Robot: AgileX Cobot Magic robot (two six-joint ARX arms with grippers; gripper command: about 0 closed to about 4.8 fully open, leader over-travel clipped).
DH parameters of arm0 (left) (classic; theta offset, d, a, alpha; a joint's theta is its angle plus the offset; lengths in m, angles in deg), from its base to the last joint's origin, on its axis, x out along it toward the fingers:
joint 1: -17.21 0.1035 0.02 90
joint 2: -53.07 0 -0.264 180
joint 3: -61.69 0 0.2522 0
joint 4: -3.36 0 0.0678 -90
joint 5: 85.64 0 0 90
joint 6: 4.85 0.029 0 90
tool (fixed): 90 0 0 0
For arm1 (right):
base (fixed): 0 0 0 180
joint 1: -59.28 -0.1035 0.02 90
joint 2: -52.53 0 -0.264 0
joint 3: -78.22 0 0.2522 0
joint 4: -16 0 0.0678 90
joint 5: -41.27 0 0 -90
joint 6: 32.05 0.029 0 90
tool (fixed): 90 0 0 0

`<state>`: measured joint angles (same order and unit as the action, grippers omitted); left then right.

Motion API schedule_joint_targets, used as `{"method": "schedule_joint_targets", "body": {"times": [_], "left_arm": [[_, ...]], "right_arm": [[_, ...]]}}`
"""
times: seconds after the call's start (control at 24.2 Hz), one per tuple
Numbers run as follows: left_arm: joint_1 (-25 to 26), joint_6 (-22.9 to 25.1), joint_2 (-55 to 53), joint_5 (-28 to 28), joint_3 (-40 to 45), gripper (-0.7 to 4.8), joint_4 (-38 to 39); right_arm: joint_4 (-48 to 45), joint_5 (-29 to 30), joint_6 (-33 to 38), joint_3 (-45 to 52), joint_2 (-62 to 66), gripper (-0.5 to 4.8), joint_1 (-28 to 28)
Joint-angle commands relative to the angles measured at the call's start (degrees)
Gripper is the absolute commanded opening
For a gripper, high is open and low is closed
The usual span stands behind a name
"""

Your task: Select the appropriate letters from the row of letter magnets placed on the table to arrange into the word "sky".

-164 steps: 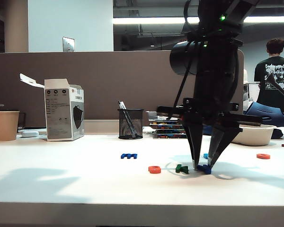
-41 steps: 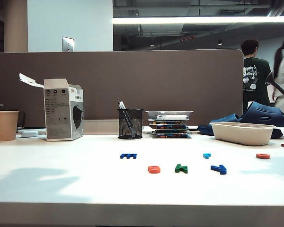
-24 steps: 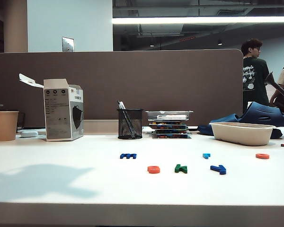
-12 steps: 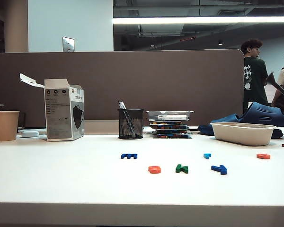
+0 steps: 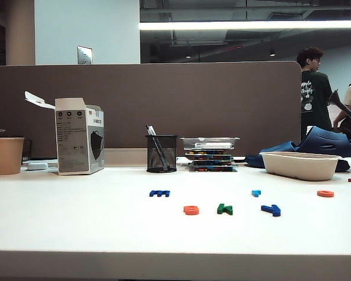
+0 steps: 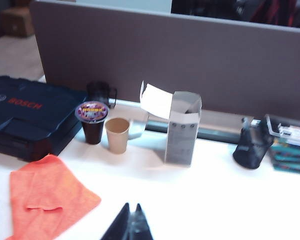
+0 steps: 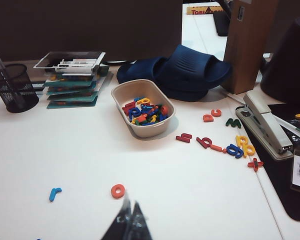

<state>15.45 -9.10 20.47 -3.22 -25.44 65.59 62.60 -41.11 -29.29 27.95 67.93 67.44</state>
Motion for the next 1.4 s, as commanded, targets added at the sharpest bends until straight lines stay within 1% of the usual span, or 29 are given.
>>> {"method": "schedule_joint_targets", "body": {"times": [0.04,0.21,0.33,0.41,0.54,0.66,0.74,0.79,0.83,1.03,1.16,1.24,1.32,1.4], "left_arm": [[0.1,-0.6,7.6,0.3,7.1,-0.05,-2.3],[0.1,-0.5,16.5,1.2,15.8,-0.05,-4.5],[0.1,-0.5,21.4,1.2,20.8,-0.05,-4.5],[0.1,-0.5,24.4,1.4,24.0,-0.05,-5.4],[0.1,-0.4,28.4,1.7,29.3,-0.05,-8.4],[0.1,-0.4,32.0,2.7,35.5,-0.05,-13.0],[0.1,-0.7,32.4,2.7,39.7,-0.05,-16.7],[0.1,-0.7,32.2,2.9,41.8,-0.05,-19.4],[0.1,-0.7,32.4,2.9,44.6,-0.05,-23.8],[0.1,0.0,32.5,2.8,54.0,-0.05,-36.1],[0.1,1.9,32.5,2.5,61.1,-0.05,-43.7],[0.1,2.9,32.5,3.2,64.7,-0.05,-47.9],[0.1,4.4,32.5,5.0,68.3,-0.05,-52.3],[0.1,5.3,32.5,5.5,70.0,-0.05,-54.2]], "right_arm": [[-3.7,0.2,2.1,3.9,-3.1,-0.06,0.0],[-8.3,0.3,3.9,9.3,-7.3,-0.06,0.0],[-11.1,2.6,3.9,13.6,-10.6,-0.06,0.0],[-13.0,4.0,5.5,15.8,-12.6,-0.06,0.0],[-14.9,4.1,6.3,19.0,-15.3,-0.06,0.0],[-15.1,4.1,6.3,21.6,-15.5,-0.06,0.0],[-16.2,4.0,6.2,23.5,-15.5,-0.06,0.0],[-17.1,4.0,6.1,24.7,-15.5,-0.06,0.0],[-17.6,3.9,5.4,25.6,-15.4,-0.06,0.0],[-23.6,3.9,2.1,30.8,-15.5,-0.06,0.0],[-27.1,3.9,1.4,33.9,-15.5,-0.06,0.0],[-28.3,3.8,1.4,35.4,-15.5,-0.06,0.0],[-28.9,3.1,1.0,36.4,-15.5,-0.06,0.0],[-28.4,2.4,-0.2,36.5,-15.5,-0.06,0.0]]}}
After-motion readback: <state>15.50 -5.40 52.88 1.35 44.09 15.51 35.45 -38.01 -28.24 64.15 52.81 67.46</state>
